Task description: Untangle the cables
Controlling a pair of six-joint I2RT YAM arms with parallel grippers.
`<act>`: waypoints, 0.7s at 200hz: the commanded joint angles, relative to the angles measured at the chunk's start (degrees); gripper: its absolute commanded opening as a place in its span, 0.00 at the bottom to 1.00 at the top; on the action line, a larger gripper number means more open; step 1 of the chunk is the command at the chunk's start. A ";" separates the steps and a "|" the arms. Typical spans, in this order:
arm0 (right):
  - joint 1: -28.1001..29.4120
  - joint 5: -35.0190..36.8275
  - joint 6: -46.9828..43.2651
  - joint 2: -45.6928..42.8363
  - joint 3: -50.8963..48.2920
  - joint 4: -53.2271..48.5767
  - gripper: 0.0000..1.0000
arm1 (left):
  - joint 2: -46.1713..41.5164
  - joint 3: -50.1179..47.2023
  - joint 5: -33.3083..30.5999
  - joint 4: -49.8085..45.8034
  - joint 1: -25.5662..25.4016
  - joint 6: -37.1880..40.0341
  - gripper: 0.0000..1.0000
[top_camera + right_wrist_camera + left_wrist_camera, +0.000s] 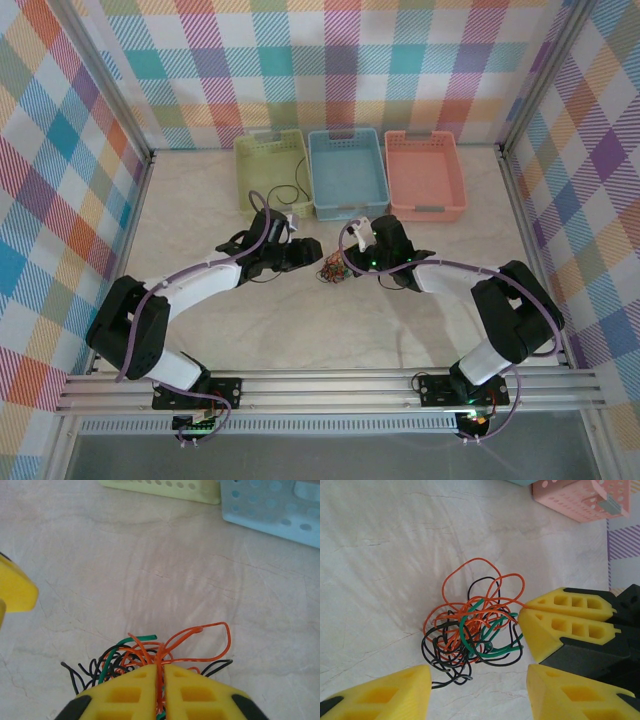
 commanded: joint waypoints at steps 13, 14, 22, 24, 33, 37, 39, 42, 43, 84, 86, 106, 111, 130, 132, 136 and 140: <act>-0.28 -1.78 -0.27 -0.87 0.47 1.55 0.02 | 1.17 1.28 0.97 -0.93 -0.68 -1.05 0.52; -0.26 -1.81 -0.27 -0.92 0.37 1.70 0.02 | 1.22 1.31 1.02 -0.93 -0.69 -1.11 0.52; -0.21 -1.69 -0.35 -1.75 -0.51 2.92 0.00 | 1.57 1.48 1.42 -1.02 -0.74 -1.45 0.52; -0.22 -1.61 -0.36 -1.93 -0.77 3.18 0.00 | 1.61 1.48 1.51 -0.97 -0.77 -1.50 0.52; -0.23 -1.33 -0.42 -2.79 -1.73 4.29 0.00 | 2.13 1.59 1.84 -1.01 -0.86 -1.82 0.54; -0.23 -1.23 -0.43 -3.17 -2.07 4.69 0.00 | 2.34 1.59 1.91 -1.02 -0.93 -2.01 0.54; -0.23 -1.19 -0.44 -3.30 -2.26 4.94 0.00 | 2.46 1.72 2.05 -1.02 -0.95 -2.03 0.54; -0.23 -1.15 -0.44 -3.60 -2.50 5.34 0.00 | 2.69 1.78 2.12 -1.06 -0.93 -2.04 0.54; -0.23 -1.15 -0.44 -3.69 -2.56 5.40 0.00 | 2.77 1.82 2.17 -1.04 -0.94 -2.08 0.54; -0.23 -2.02 -0.09 -4.48 -3.56 7.39 0.00 | 5.23 2.86 4.62 -0.80 -1.43 -2.75 0.56; -0.23 -1.96 -0.07 -4.55 -3.54 7.48 0.00 | 5.19 2.96 4.67 -0.94 -1.54 -2.74 0.56; -0.20 -2.40 0.52 -5.06 -4.42 9.22 0.00 | 4.74 4.05 3.29 -3.08 -2.35 -1.17 0.56; -0.23 -2.75 0.60 -5.26 -4.65 9.70 0.00 | 4.70 4.20 2.83 -3.52 -2.45 -0.91 0.56; -0.17 -5.59 0.30 -6.34 -5.78 12.13 0.00 | 5.66 4.47 2.50 -4.01 -2.44 -0.81 0.55; -0.17 -5.88 0.34 -6.51 -6.02 12.49 0.00 | 5.71 4.55 2.60 -4.01 -2.45 -0.85 0.55; -0.22 -6.72 0.24 -6.78 -6.47 13.26 0.00 | 5.91 4.58 2.73 -3.92 -2.45 -0.89 0.55; -0.21 -7.41 0.10 -7.04 -6.83 13.90 0.00 | 6.16 4.73 2.74 -4.00 -2.45 -0.89 0.54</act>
